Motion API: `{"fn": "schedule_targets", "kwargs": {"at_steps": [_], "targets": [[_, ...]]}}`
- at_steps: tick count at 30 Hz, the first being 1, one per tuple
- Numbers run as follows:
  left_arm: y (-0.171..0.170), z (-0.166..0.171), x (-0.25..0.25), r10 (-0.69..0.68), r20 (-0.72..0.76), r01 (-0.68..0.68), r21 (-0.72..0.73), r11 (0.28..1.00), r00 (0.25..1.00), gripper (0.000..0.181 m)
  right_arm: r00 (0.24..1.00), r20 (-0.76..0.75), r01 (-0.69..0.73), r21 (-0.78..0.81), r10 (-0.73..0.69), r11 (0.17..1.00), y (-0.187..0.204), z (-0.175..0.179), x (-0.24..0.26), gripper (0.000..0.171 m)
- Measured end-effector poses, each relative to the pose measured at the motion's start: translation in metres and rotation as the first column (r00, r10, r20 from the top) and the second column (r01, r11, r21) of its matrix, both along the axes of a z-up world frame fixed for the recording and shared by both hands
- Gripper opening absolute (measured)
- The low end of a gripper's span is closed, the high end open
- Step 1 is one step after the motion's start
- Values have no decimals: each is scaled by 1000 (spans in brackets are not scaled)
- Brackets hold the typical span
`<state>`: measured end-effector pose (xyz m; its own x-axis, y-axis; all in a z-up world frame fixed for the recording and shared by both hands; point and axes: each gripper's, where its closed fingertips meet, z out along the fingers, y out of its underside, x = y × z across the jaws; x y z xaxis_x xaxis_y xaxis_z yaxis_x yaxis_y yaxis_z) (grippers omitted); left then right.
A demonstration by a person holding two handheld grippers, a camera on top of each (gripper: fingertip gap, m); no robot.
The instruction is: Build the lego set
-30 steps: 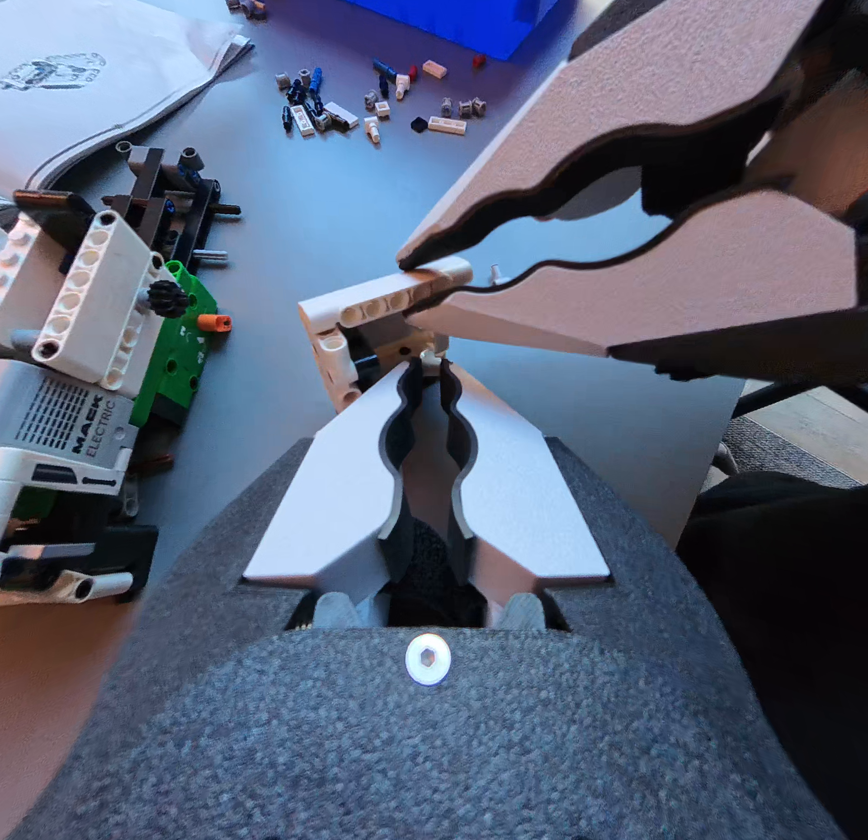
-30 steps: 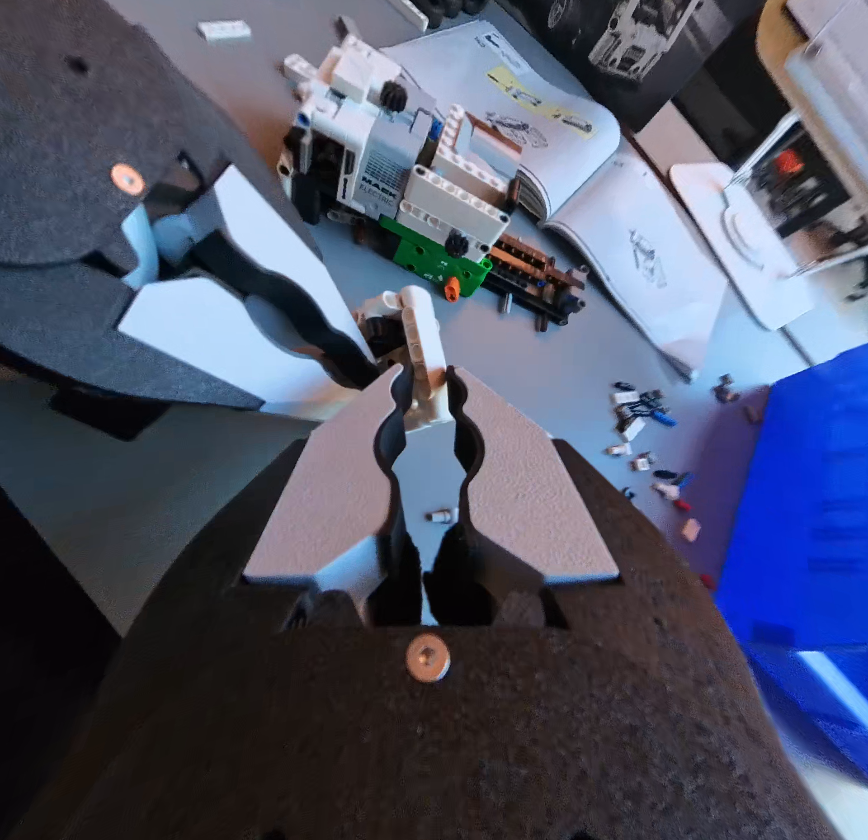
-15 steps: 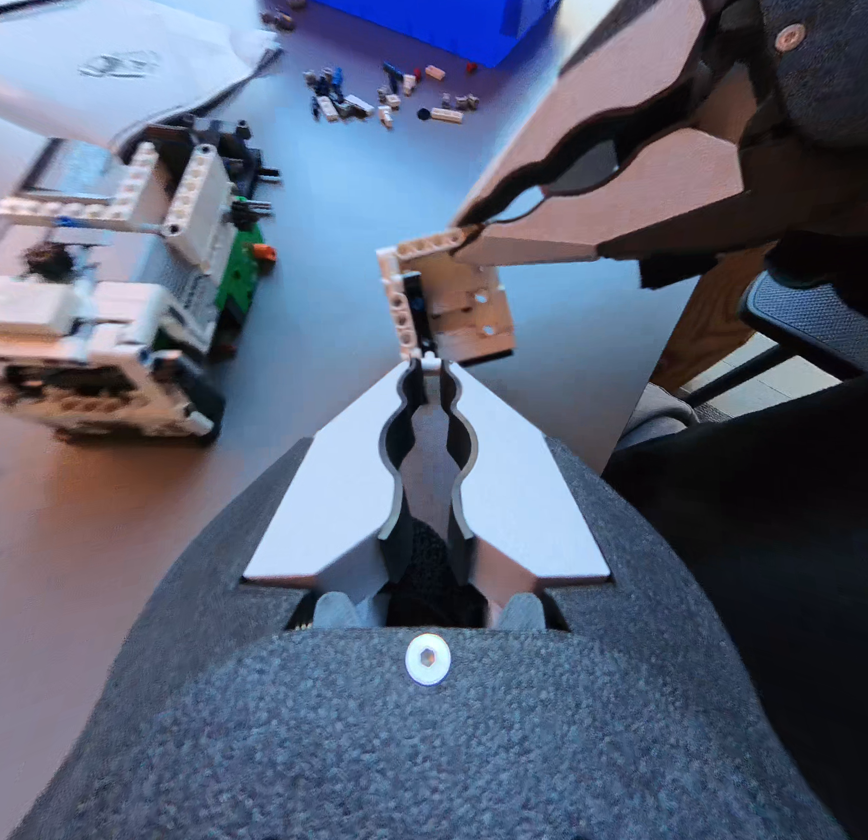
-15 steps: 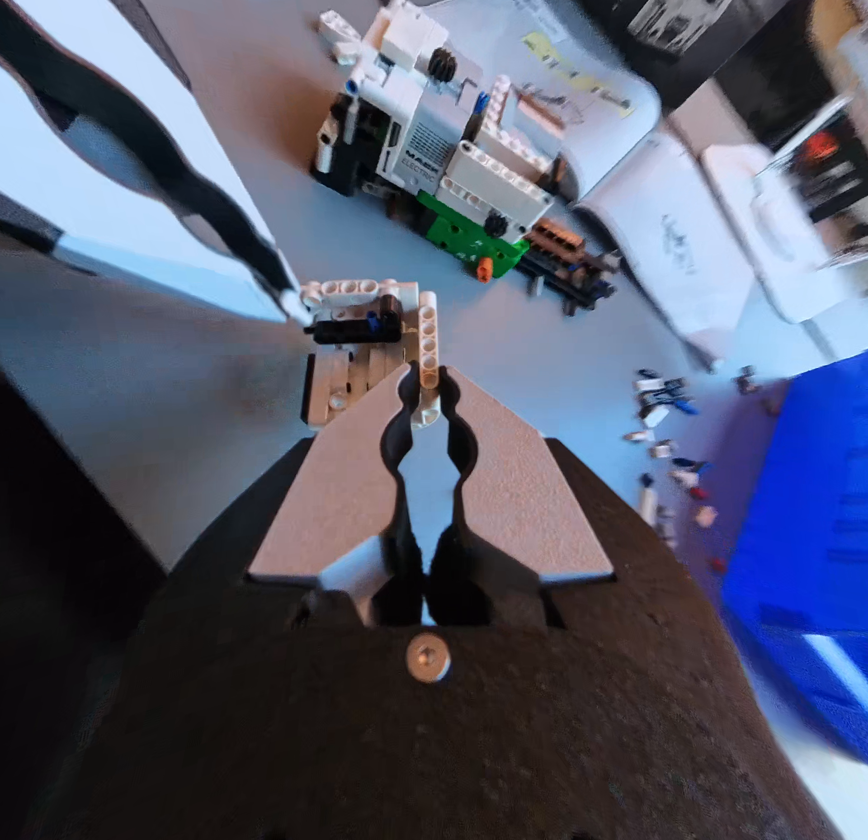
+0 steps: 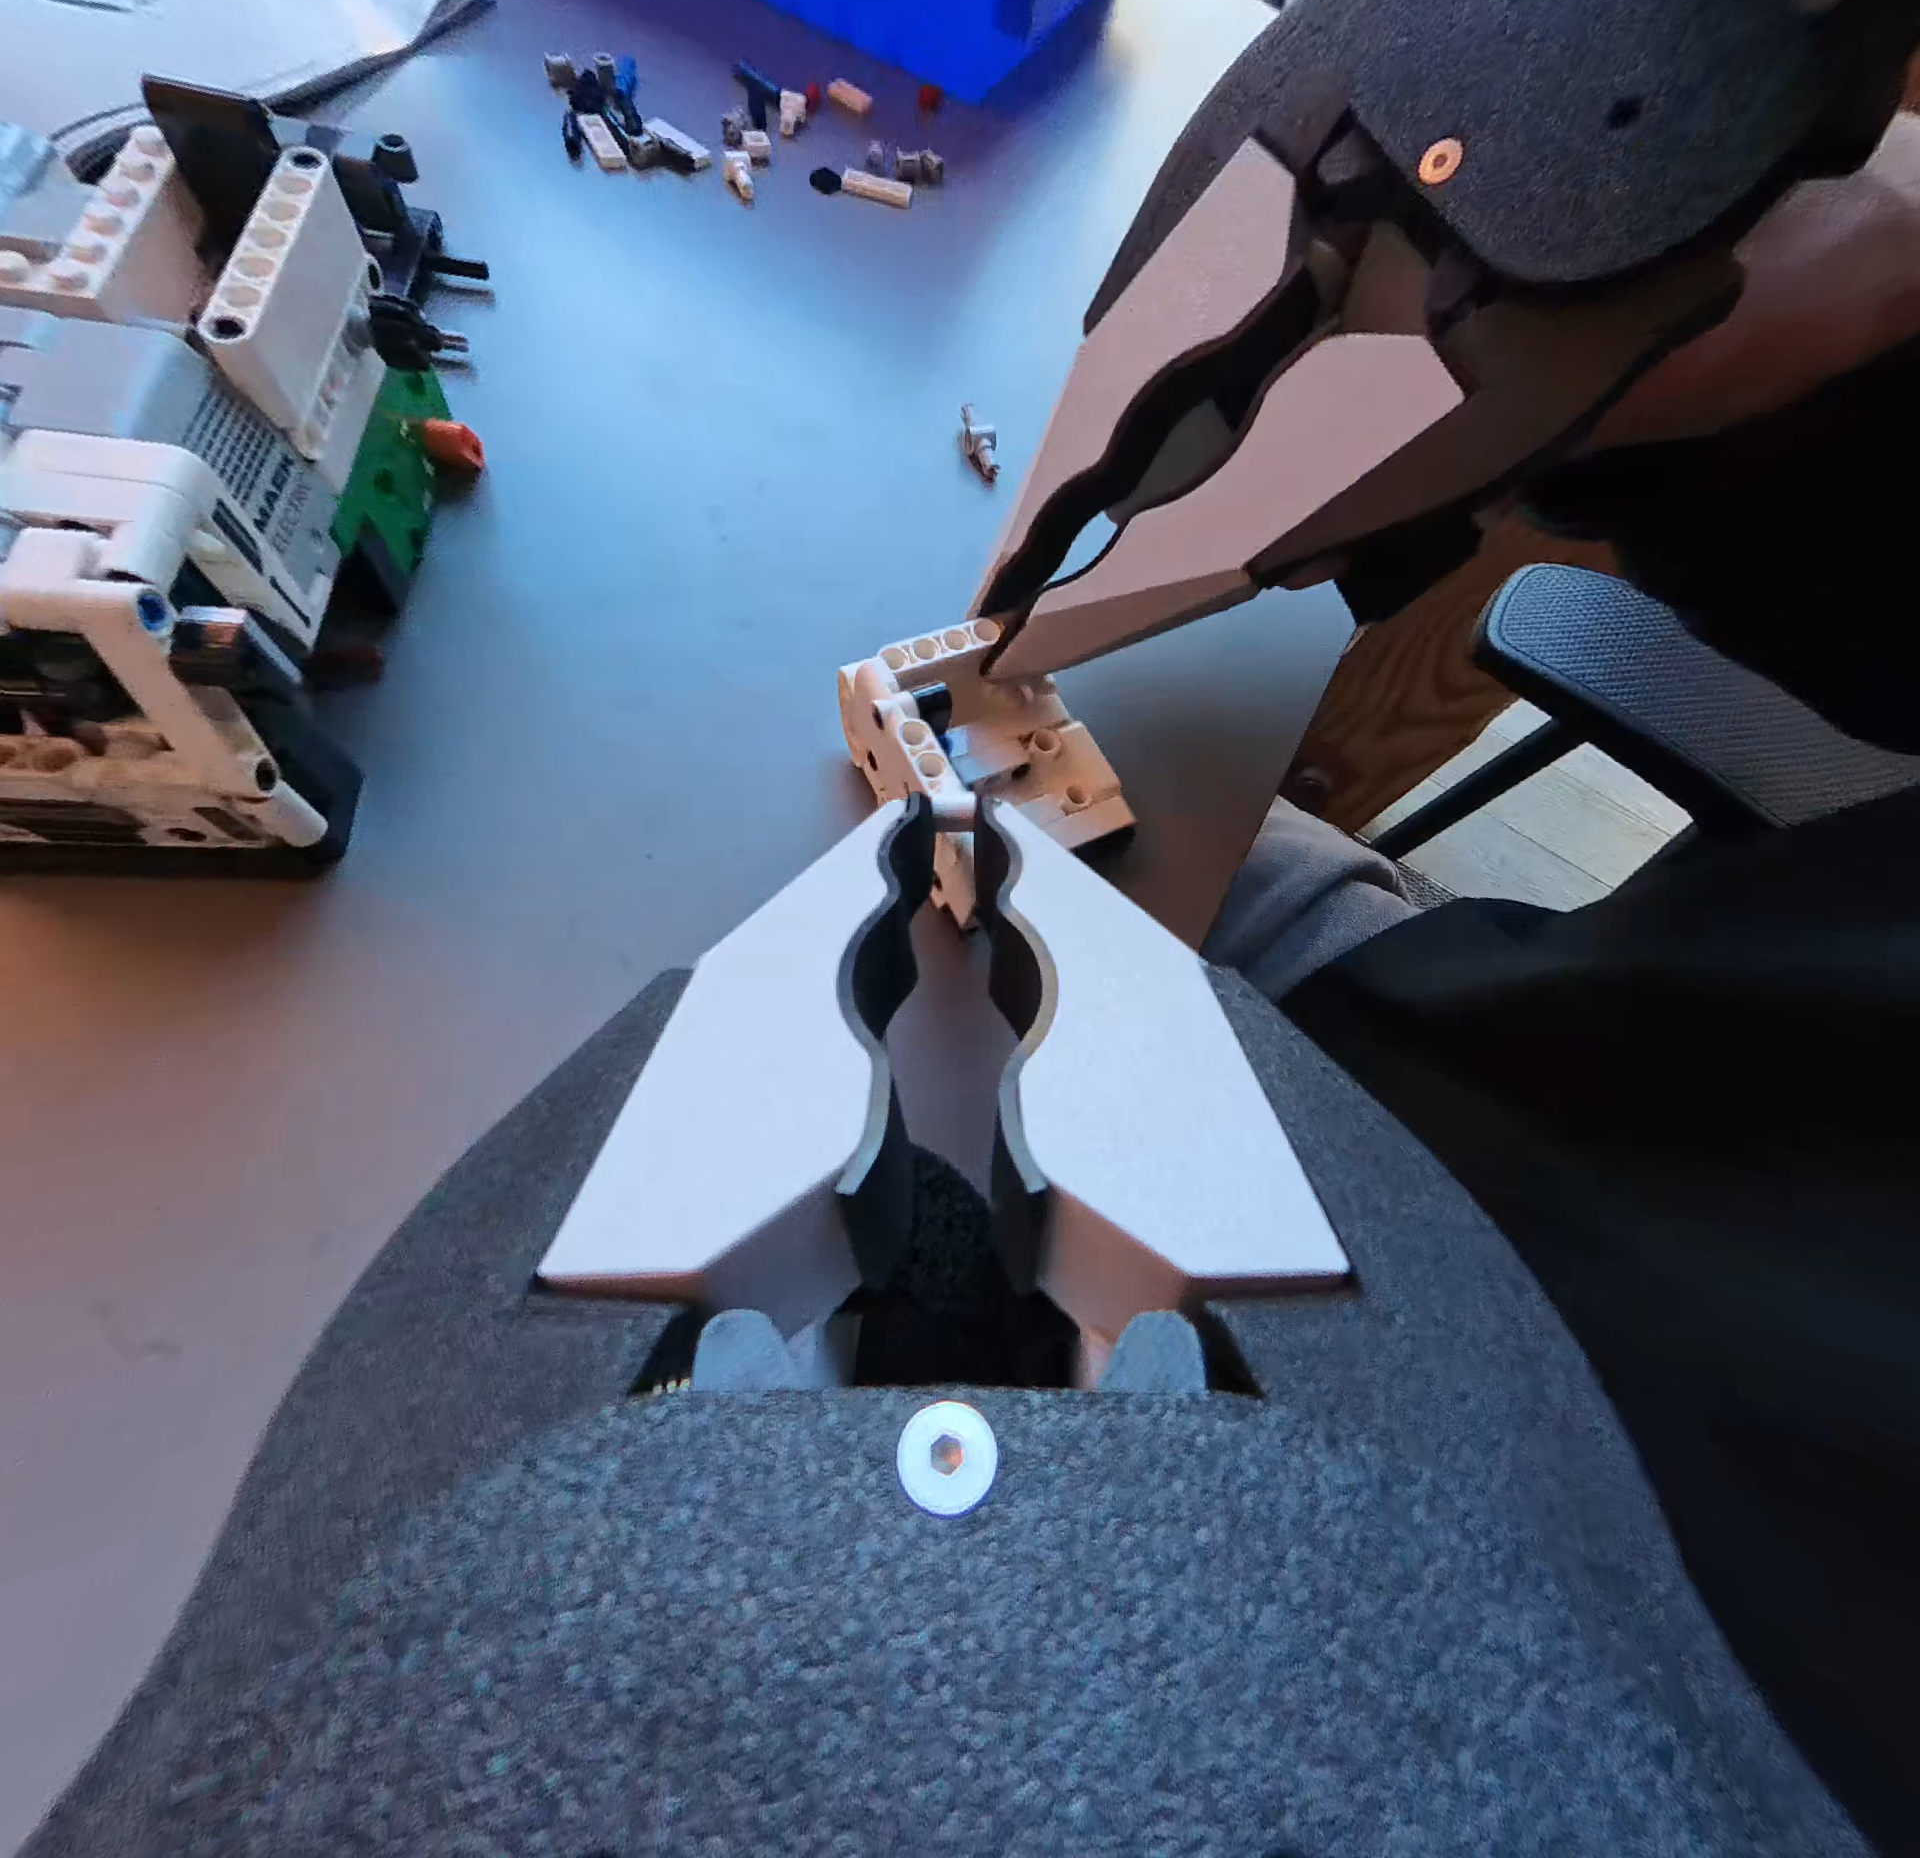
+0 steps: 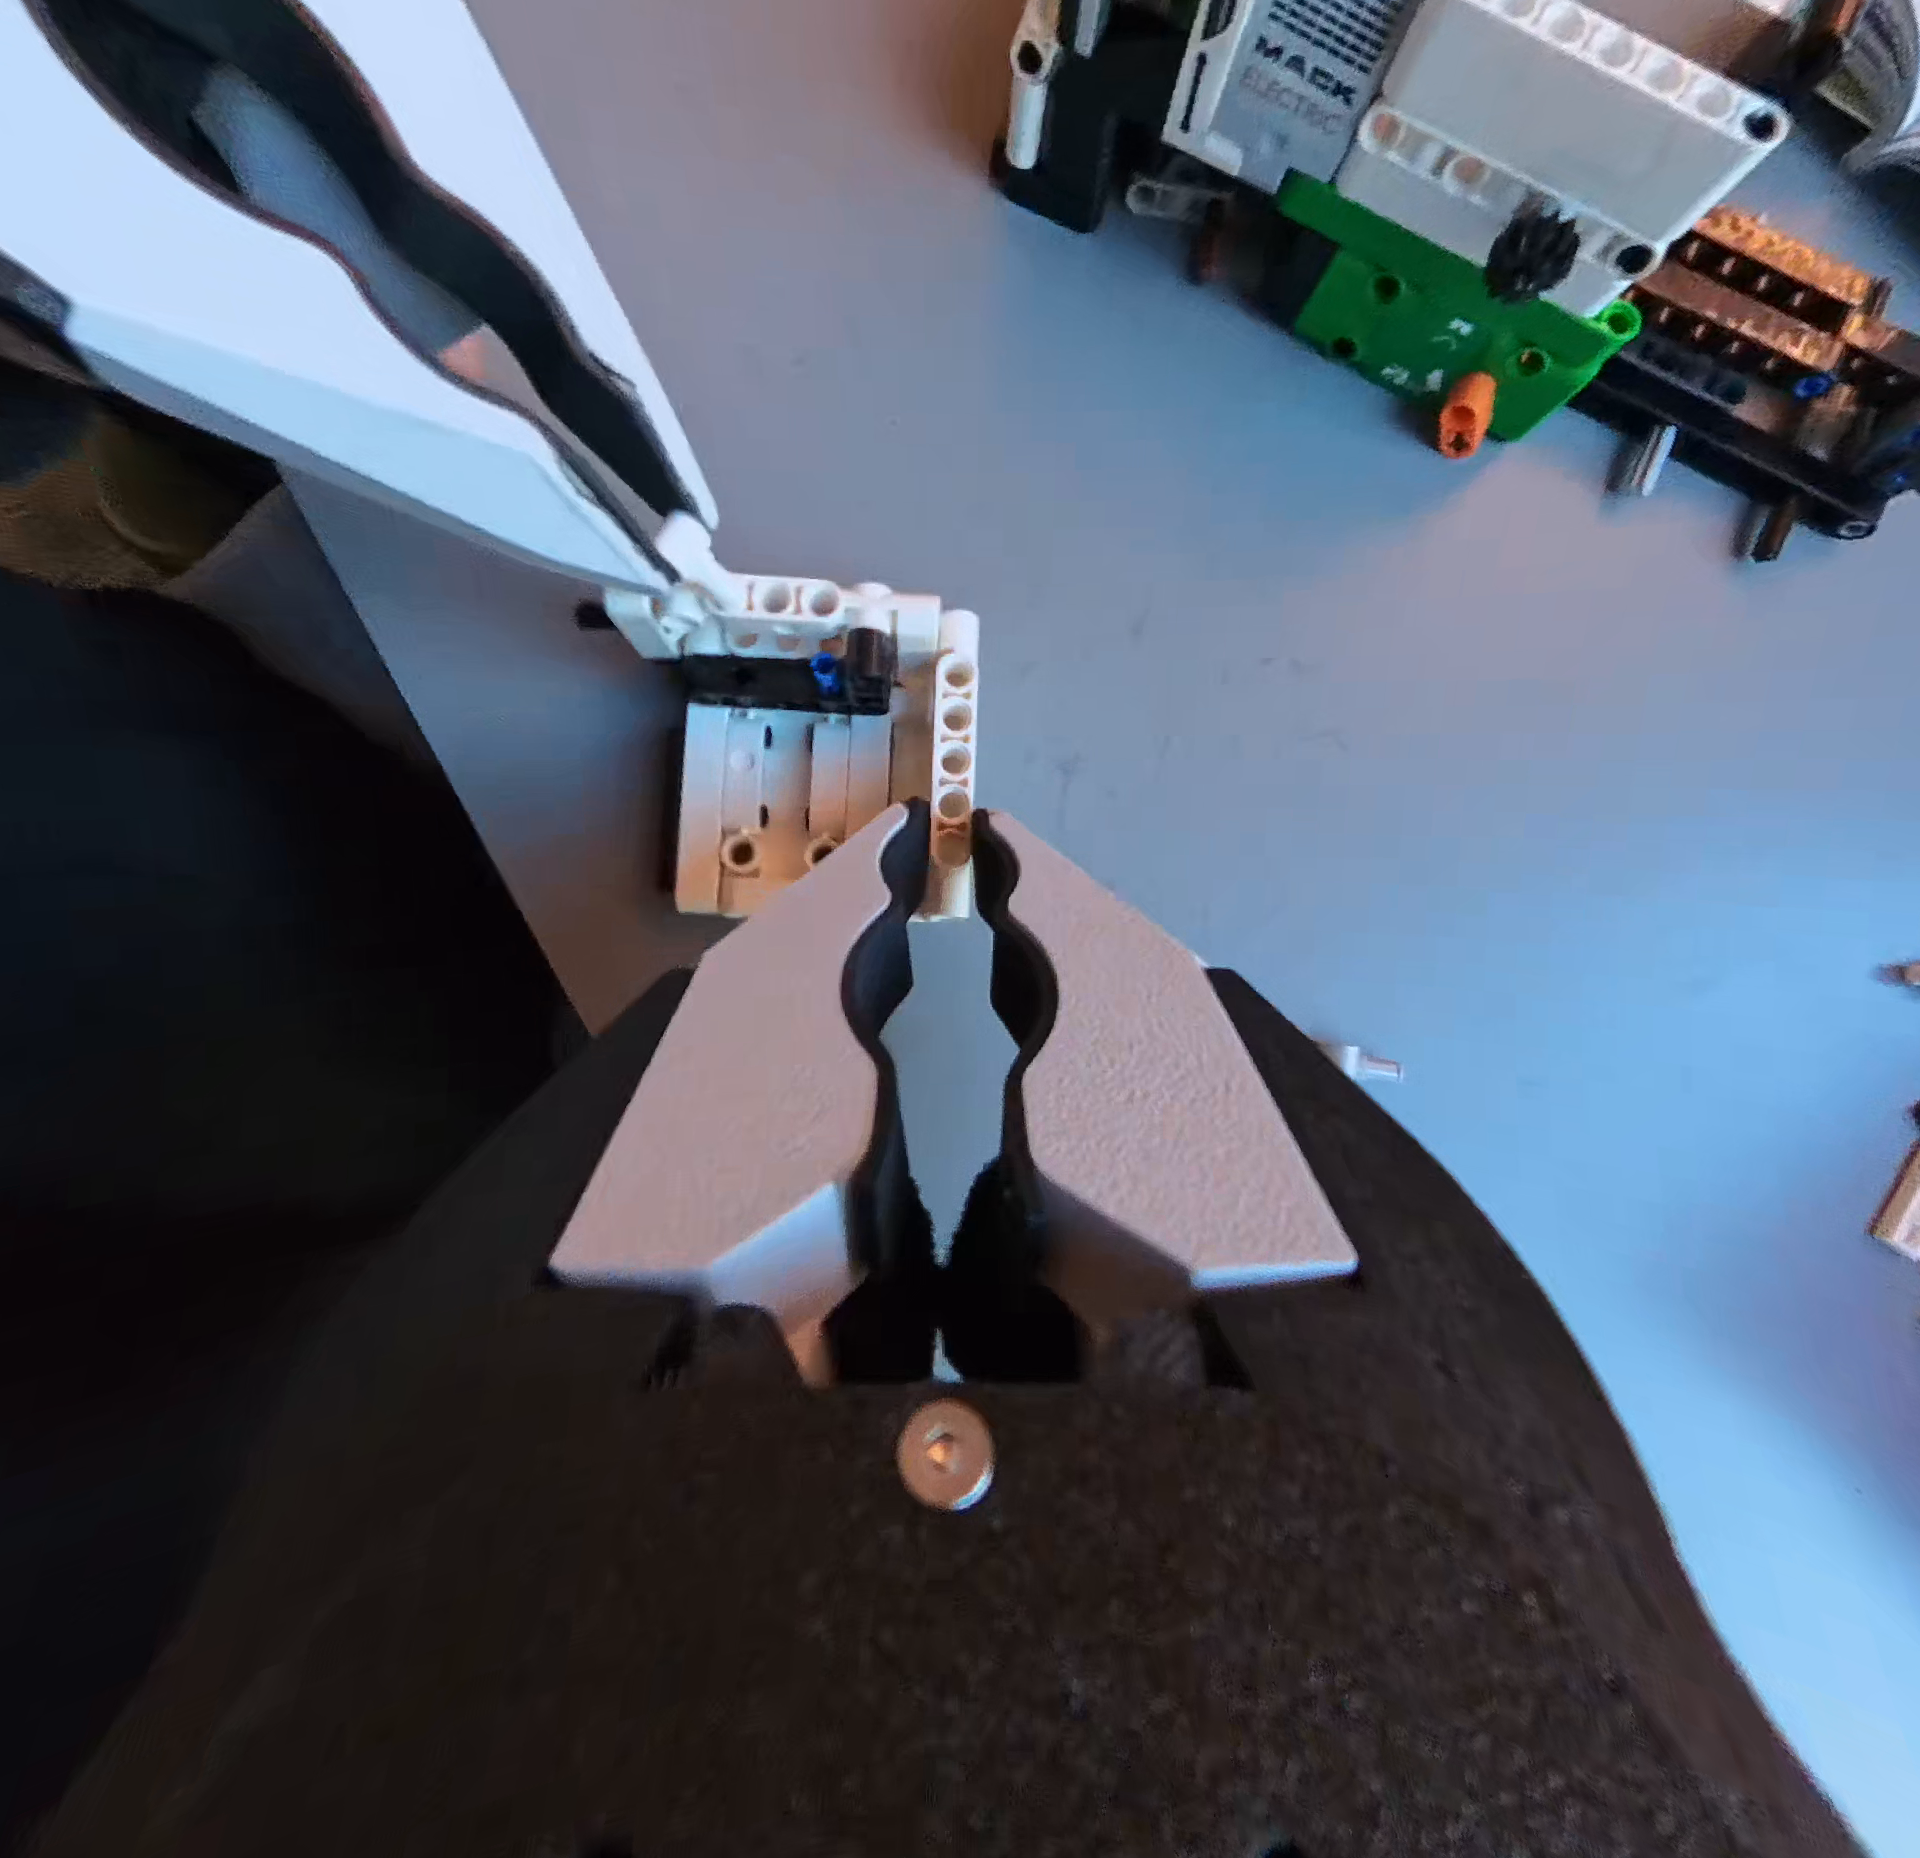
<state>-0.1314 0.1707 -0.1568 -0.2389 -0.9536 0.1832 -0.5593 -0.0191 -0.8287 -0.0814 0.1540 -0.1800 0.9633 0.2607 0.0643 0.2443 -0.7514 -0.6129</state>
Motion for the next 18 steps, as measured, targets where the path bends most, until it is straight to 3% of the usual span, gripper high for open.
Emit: {"fn": "schedule_targets", "kwargs": {"at_steps": [1, 5, 9, 14, 18], "targets": [[0, 0, 0, -3, -1, 3, 0, 1000, 1000, 6, 1000, -3, 2, 1, -2, 1000, 0, 0, 1, 12], [3, -1, 1, -2, -3, 2, 3, 1000, 1000, 6, 996, -75, 42, 51, -38, 998, 0, 11, -1, 24], [2, -1, 3, -6, 1, 6, -19, 1000, 1000, 6, 964, -204, 201, 141, -171, 969, -15, 34, 6, 29], [6, -1, 3, -5, -4, 4, -97, 995, 1000, 6, 807, -493, 351, -44, -326, 935, -45, 12, -17, 37], [14, -2, 3, 9, -2, -9, -133, 991, 1000, 6, 770, -535, 384, -47, -348, 922, -40, 5, -29, 41]]}}
